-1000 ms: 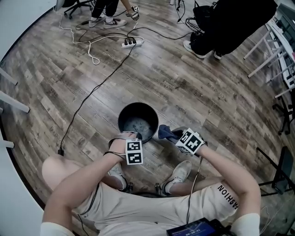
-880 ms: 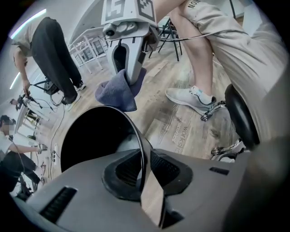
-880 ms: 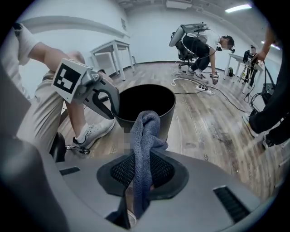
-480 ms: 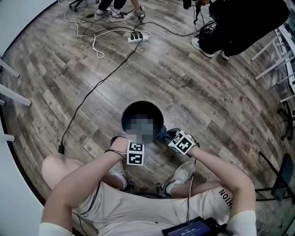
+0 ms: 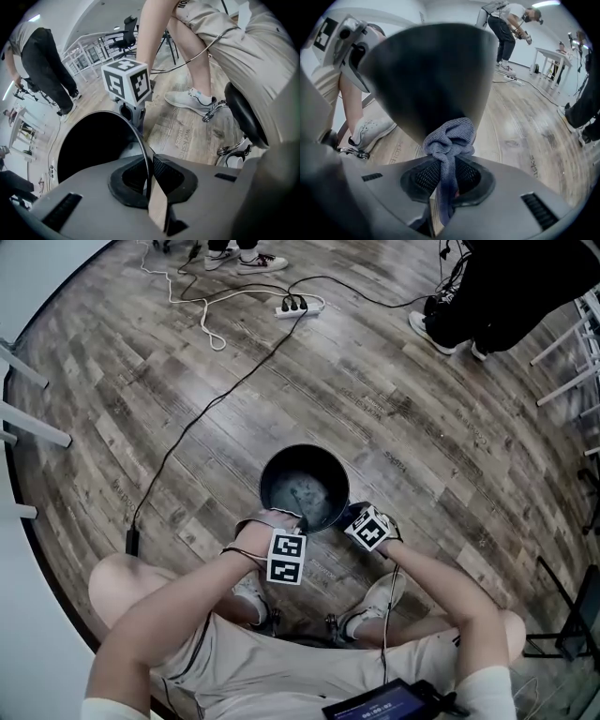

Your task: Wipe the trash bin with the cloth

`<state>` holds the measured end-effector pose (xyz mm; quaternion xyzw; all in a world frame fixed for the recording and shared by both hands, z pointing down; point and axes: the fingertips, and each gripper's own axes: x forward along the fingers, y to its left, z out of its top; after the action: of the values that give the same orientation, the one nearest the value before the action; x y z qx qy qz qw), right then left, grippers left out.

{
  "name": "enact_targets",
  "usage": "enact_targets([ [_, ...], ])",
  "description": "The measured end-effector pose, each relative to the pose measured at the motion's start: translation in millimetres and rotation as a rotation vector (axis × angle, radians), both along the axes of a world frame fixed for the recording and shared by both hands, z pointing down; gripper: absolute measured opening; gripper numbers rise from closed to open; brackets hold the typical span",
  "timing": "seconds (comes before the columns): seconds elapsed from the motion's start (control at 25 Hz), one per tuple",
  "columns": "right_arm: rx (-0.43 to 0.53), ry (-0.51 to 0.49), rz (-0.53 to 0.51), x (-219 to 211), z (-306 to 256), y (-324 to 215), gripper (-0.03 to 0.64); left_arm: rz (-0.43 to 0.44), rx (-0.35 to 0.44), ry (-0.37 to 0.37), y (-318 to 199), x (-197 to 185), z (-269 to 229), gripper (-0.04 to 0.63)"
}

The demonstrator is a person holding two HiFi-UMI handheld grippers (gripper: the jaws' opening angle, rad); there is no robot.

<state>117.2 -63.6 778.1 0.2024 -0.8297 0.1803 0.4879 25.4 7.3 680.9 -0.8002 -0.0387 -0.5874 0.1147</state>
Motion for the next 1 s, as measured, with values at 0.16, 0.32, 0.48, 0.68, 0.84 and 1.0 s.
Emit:
enact_targets([
  [0.16, -0.029, -0.003, 0.085, 2, 40, -6, 0.064, 0.002, -0.002, -0.002, -1, -1, 0, 0.040],
  [0.32, -0.031, 0.023, 0.126, 1, 76, -11, 0.064, 0.002, 0.003, 0.001, -1, 0, 0, 0.040],
  [0.48, 0.003, 0.038, 0.128, 2, 96, -21, 0.064, -0.002, 0.009, 0.005, -1, 0, 0, 0.040],
  [0.68, -0.032, 0.078, 0.116, 18, 82, -12, 0.064, -0.003, 0.003, 0.006, 1, 1, 0, 0.040],
  [0.84, -0.042, 0.070, 0.031, 32, 32, 12, 0.064, 0.020, -0.010, -0.027, 1, -14, 1, 0.126],
  [1.0, -0.008, 0.015, 0.021, 45, -26, 34, 0.064, 0.034, -0.014, -0.084, -7, -33, 1, 0.155],
])
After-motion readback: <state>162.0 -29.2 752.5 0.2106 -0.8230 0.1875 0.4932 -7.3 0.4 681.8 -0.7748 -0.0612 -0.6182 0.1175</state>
